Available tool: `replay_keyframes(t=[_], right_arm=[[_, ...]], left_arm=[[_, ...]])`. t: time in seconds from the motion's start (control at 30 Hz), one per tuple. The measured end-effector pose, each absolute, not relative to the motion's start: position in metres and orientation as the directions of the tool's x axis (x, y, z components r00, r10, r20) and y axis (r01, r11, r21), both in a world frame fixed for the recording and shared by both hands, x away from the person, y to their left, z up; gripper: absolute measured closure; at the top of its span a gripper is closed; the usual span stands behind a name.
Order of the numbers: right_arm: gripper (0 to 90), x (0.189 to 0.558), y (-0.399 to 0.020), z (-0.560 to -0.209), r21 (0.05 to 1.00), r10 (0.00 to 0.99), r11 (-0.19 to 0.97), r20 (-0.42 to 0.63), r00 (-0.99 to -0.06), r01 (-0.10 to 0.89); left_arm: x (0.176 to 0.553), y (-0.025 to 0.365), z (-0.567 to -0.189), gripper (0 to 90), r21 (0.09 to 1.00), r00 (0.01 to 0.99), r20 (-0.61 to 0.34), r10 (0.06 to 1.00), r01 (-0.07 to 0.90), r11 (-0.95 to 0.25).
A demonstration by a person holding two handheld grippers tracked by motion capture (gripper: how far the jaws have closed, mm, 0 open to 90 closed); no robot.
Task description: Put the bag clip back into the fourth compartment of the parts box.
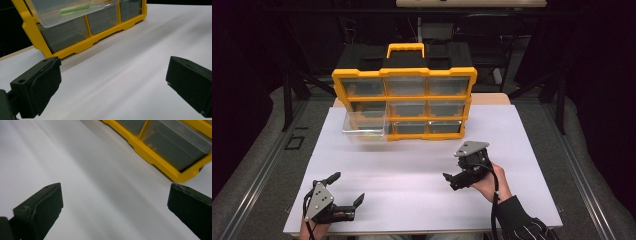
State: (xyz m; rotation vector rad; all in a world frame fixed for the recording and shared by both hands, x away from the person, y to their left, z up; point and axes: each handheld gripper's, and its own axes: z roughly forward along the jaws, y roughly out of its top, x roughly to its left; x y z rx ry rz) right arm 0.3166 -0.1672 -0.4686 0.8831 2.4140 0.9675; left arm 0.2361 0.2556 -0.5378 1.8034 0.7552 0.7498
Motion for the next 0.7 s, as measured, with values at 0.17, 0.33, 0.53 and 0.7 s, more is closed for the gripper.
replay_keyframes(t=[0.17,0.33,0.53,0.7], right_arm=[[0.0,0.303,-0.184,-0.483,0.720,0.708,0.542,-0.113,-0.697,0.434],[0.0,0.294,-0.196,-0.494,0.723,0.727,0.525,-0.106,-0.679,0.449],[0.0,0.283,-0.209,-0.506,0.739,0.755,0.487,-0.089,-0.650,0.465],[0.0,0.277,-0.216,-0.516,0.748,0.780,0.448,-0.058,-0.623,0.491]], left_arm=[[0.236,0.256,-0.538,0.1,0.941,0.609,0.150,0.779,0.154,-0.301],[0.236,0.256,-0.538,0.1,0.940,0.608,0.148,0.780,0.159,-0.302],[0.237,0.256,-0.539,0.1,0.939,0.607,0.148,0.781,0.162,-0.304],[0.238,0.255,-0.539,0.1,0.935,0.609,0.151,0.779,0.167,-0.312]])
